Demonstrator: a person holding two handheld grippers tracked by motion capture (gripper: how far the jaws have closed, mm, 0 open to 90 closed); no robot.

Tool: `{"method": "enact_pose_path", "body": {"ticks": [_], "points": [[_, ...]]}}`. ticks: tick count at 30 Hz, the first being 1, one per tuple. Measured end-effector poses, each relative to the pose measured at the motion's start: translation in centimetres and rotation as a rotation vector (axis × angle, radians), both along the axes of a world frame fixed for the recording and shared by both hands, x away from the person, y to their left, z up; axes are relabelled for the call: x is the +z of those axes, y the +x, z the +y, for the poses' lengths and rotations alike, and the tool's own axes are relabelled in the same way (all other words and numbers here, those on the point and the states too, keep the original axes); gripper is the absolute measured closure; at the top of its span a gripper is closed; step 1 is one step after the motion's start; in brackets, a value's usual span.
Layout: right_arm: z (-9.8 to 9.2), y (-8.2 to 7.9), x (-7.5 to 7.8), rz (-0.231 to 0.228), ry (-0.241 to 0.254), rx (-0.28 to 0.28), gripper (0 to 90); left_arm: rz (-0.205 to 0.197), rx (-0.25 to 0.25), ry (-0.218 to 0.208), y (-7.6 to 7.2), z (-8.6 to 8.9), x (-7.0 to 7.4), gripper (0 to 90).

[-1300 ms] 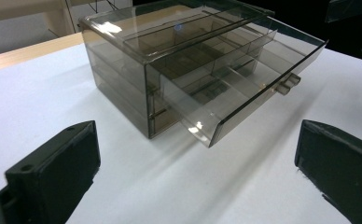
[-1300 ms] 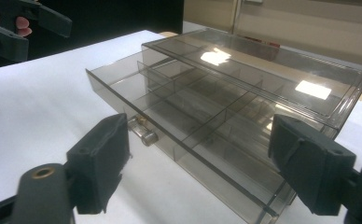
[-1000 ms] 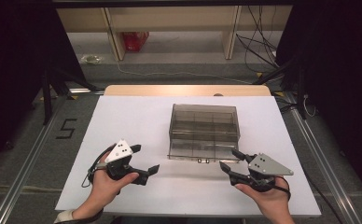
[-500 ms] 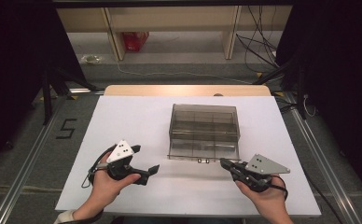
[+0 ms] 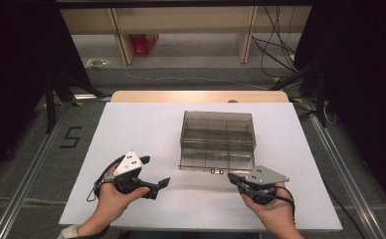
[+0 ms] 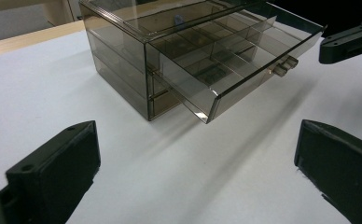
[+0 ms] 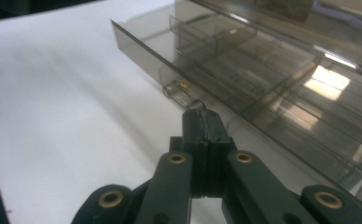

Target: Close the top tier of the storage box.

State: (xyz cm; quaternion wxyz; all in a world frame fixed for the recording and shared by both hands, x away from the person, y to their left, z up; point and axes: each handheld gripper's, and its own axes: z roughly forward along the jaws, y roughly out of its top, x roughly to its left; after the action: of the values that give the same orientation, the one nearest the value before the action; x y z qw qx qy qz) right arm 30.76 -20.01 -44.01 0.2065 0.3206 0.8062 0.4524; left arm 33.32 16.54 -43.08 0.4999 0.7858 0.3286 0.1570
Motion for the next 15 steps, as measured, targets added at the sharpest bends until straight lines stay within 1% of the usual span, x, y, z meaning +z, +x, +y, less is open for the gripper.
{"method": "enact_pose_path", "body": {"ticks": [3,6,8,10,13,15], "points": [[0.18,0.27,-0.21,0.019,-0.026,-0.026,90.0,-0.001,-0.002,0.007,-0.07,-0.08,-0.10,0.0],[0.55,0.45,-0.46,0.024,-0.054,-0.041,90.0,0.000,-0.004,0.006,-0.09,-0.19,-0.13,0.0],[0.79,0.48,-0.57,0.027,-0.066,-0.050,90.0,-0.002,-0.007,0.013,-0.09,-0.23,-0.10,0.0],[0.92,0.51,-0.66,0.026,-0.080,-0.058,90.0,-0.004,-0.004,0.009,-0.09,-0.28,-0.08,0.0],[0.94,0.59,-0.76,0.025,-0.086,-0.071,90.0,-0.006,-0.006,0.018,-0.02,-0.25,-0.10,0.0],[0.89,0.64,-0.76,0.023,-0.086,-0.080,90.0,-0.005,-0.004,0.017,0.00,-0.27,-0.15,0.0]]}}
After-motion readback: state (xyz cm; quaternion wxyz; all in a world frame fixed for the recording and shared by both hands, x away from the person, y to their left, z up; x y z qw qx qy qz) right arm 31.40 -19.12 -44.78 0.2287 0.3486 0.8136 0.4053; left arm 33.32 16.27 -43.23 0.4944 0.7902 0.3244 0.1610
